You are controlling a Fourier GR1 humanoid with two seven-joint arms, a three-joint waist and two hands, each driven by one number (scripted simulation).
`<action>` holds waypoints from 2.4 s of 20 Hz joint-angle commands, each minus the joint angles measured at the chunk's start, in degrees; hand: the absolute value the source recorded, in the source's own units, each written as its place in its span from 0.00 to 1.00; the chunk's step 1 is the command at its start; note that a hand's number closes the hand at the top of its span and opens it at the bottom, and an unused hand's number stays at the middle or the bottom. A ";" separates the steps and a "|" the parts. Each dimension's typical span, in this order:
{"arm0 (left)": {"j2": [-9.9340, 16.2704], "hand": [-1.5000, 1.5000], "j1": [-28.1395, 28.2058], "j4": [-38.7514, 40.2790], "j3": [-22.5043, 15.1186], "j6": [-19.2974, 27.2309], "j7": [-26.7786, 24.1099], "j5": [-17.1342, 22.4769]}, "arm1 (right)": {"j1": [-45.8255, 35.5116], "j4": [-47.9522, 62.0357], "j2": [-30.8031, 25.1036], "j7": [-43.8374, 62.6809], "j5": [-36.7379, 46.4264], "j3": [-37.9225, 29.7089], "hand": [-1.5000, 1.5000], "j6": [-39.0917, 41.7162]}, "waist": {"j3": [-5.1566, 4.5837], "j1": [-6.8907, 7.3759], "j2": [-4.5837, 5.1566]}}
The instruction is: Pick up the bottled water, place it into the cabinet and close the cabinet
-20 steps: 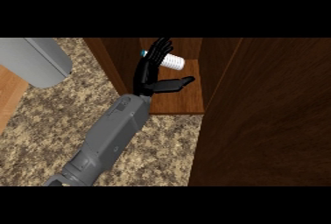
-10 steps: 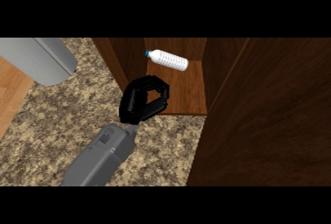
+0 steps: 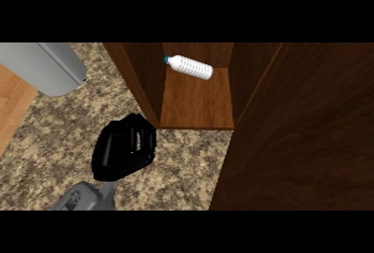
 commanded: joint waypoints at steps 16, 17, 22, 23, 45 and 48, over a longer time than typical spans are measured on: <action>10.64 1.00 22.58 -14.34 9.28 -9.60 -4.62 3.72 | -30.91 14.29 18.45 14.96 13.99 20.02 1.00 -10.32 | -0.12 0.09 0.21; 13.76 1.00 24.57 -18.45 11.60 -10.34 -3.43 5.31 | -31.21 14.48 18.42 13.97 15.06 19.74 1.00 -12.09 | -0.11 0.75 0.03; 12.84 1.00 25.51 -16.52 11.43 -12.92 -5.29 5.28 | -38.96 21.27 18.24 14.34 13.11 14.18 1.00 -18.37 | -0.18 1.57 0.58; 14.84 1.00 28.42 -17.33 12.93 -14.88 -5.78 6.20 | -40.17 20.43 18.22 16.92 12.54 12.20 1.00 -17.69 | -0.16 1.58 0.48; 18.03 1.00 33.02 -16.89 22.11 -24.20 -5.32 10.09 | -61.88 73.63 16.87 -6.48 -17.40 -22.45 1.00 -1.59 | 0.06 0.67 0.92; 17.18 1.00 36.74 -19.79 21.14 -23.99 -7.13 8.24 | -62.14 76.33 16.07 -8.67 -16.64 -23.77 1.00 -1.61 | 0.07 1.44 0.91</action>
